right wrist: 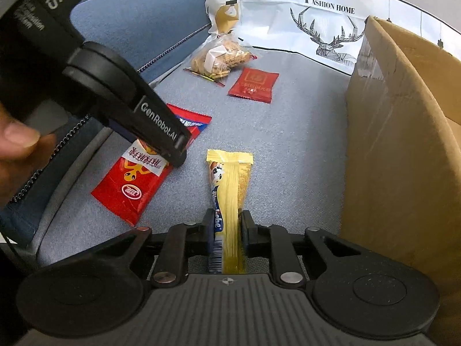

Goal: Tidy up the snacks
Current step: 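Lift the red spicy-strip pack and yellow candy bar and carry both over the box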

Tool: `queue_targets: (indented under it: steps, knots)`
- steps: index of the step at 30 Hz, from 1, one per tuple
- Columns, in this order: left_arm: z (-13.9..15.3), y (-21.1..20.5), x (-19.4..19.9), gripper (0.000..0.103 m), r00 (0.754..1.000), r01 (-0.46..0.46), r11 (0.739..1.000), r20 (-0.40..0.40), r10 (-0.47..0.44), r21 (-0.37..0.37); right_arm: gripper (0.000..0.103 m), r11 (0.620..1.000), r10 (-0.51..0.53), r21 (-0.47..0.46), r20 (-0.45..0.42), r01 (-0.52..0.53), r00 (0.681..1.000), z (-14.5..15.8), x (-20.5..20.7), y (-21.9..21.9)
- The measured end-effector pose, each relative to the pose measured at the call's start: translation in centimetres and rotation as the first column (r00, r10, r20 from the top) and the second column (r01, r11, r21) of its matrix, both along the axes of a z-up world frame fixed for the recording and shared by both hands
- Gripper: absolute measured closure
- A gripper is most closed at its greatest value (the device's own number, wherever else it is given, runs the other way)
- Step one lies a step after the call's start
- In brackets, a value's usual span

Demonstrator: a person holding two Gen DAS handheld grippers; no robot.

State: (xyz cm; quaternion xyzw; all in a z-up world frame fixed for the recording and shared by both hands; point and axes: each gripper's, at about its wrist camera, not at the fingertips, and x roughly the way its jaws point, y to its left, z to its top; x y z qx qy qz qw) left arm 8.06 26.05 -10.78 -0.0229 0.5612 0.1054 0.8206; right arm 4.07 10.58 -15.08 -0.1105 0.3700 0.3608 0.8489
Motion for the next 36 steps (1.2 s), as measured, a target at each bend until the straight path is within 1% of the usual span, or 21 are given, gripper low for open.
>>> queue_targets:
  steps: [6,9,11,20,22,26,30,32,34,36]
  knots:
    - [-0.2,0.3,-0.2,0.043,1.0,0.0,1.0,-0.011,0.0,-0.014,0.082,1.0,0.002,0.001,0.0,-0.002,1.0,-0.1,0.0,0.0]
    - [-0.2,0.3,-0.3,0.047,1.0,-0.003,1.0,-0.008,0.003,-0.02,0.083,1.0,0.004,0.003,0.006,-0.004,1.0,-0.2,-0.1,-0.1]
    - [0.0,0.2,-0.4,0.05,1.0,-0.002,1.0,-0.003,0.002,-0.012,0.085,1.0,0.007,0.006,0.013,-0.008,1.0,-0.2,-0.1,-0.1]
    - [0.8,-0.5,-1.0,0.052,1.0,0.012,0.999,0.026,-0.013,0.034,0.087,0.999,0.008,0.038,0.05,-0.009,0.999,0.3,-0.9,-0.6]
    - [1.4,-0.5,-1.2,0.053,0.999,0.003,0.999,0.048,-0.004,0.033,0.087,0.999,0.003,0.044,0.063,-0.006,0.998,0.6,-1.0,-0.7]
    - [3.2,-1.0,-2.2,0.053,0.993,-0.004,0.999,0.119,-0.002,0.048,0.087,0.997,-0.011,0.076,0.1,0.004,0.995,1.7,-1.7,-1.2]
    - [5.4,-1.3,-3.3,0.053,0.979,-0.03,0.997,0.206,0.014,0.077,0.087,0.994,-0.019,0.111,0.151,0.003,0.988,3.4,-2.6,-2.2]
    - [6.3,-1.4,-3.6,0.053,0.972,-0.046,0.996,0.232,0.025,0.082,0.087,0.991,-0.023,0.135,0.178,-0.001,0.984,4.4,-3.1,-2.9]
    - [7.0,-1.6,-3.6,0.053,0.965,-0.057,0.995,0.258,0.034,0.08,0.087,0.987,-0.031,0.159,0.198,0.0,0.98,5.4,-3.5,-3.6]
    - [7.7,-1.7,-3.7,0.053,0.954,-0.071,0.996,0.296,0.049,0.063,0.087,0.983,-0.039,0.182,0.222,-0.002,0.974,6.4,-3.8,-4.3]
